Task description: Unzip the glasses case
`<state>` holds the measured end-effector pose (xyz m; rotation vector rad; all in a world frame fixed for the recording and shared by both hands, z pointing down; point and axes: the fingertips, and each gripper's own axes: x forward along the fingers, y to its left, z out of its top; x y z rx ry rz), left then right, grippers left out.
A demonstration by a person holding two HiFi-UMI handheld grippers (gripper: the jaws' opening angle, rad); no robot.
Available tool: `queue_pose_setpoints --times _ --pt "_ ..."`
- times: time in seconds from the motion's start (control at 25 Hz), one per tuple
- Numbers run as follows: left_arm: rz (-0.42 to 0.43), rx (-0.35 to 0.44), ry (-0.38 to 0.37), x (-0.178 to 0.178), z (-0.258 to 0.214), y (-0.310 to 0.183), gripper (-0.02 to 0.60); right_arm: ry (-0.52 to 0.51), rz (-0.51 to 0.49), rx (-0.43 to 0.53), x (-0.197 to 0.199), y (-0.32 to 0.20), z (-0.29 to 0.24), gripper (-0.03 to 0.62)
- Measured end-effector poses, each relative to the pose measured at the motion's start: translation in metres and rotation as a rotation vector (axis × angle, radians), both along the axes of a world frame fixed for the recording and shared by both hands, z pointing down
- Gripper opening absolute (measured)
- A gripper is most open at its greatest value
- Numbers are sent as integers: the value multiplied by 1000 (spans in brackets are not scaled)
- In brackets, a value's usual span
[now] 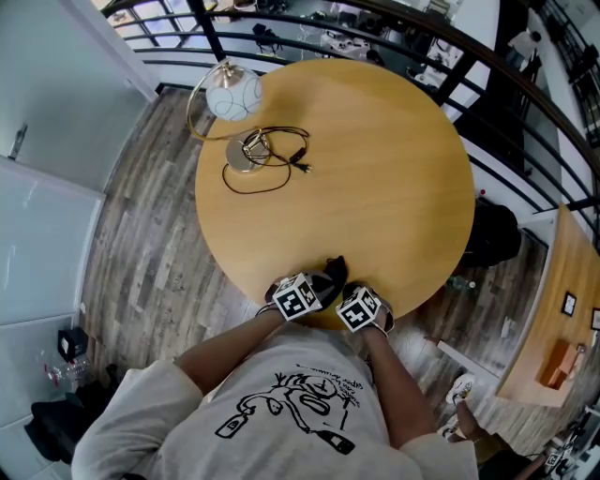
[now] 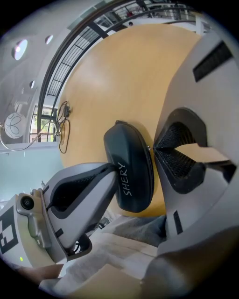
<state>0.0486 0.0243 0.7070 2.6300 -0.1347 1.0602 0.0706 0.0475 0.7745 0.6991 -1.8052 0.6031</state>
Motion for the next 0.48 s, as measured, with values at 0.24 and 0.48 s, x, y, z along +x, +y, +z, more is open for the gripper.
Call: queue_pose_setpoints --times 0.24,0.48 --pt "38 -11 -11 6 0 10 6 -48 42 -82 -4 28 5 21" --pt "75 -31 -28 8 3 20 6 -65 43 -108 -8 39 4 21"
